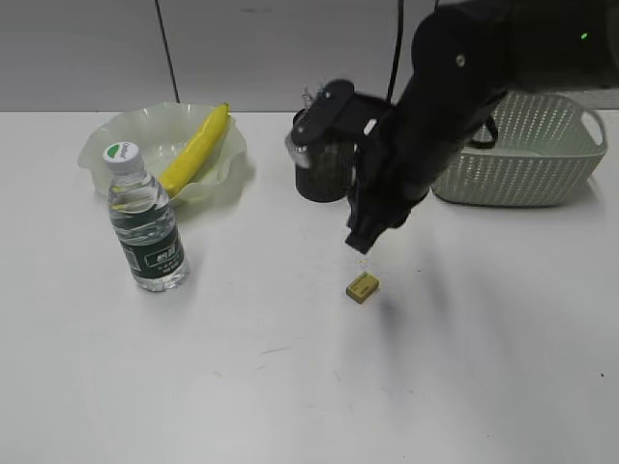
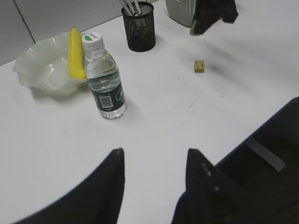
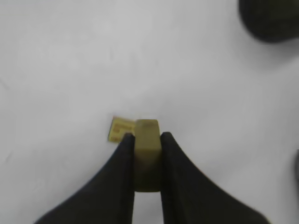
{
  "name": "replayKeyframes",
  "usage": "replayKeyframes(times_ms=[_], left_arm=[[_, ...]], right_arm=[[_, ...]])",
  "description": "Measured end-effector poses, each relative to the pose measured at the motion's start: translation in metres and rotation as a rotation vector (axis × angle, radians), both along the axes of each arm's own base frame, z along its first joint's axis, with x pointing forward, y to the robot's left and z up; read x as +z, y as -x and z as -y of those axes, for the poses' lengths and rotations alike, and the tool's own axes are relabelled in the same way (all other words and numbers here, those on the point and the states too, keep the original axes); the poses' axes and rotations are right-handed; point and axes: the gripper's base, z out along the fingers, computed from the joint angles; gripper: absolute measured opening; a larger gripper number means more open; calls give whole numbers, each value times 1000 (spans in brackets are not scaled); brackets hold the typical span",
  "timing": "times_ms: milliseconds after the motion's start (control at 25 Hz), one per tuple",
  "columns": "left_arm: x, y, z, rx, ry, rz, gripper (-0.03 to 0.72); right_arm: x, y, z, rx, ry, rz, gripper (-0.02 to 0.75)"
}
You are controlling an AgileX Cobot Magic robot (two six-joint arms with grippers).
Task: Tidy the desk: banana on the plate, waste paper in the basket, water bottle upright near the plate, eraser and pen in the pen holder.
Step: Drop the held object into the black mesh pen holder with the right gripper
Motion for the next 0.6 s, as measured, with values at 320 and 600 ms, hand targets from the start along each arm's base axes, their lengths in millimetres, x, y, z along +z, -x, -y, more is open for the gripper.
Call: replayKeyframes(times_ms=[320, 600], left_arm=[[0, 0, 0, 0, 0, 0, 325], [0, 0, 0, 1, 0, 0, 325]], right_arm=[[65, -26, -18, -74, -331, 345, 120], [58, -65, 1, -281, -508, 438, 120]])
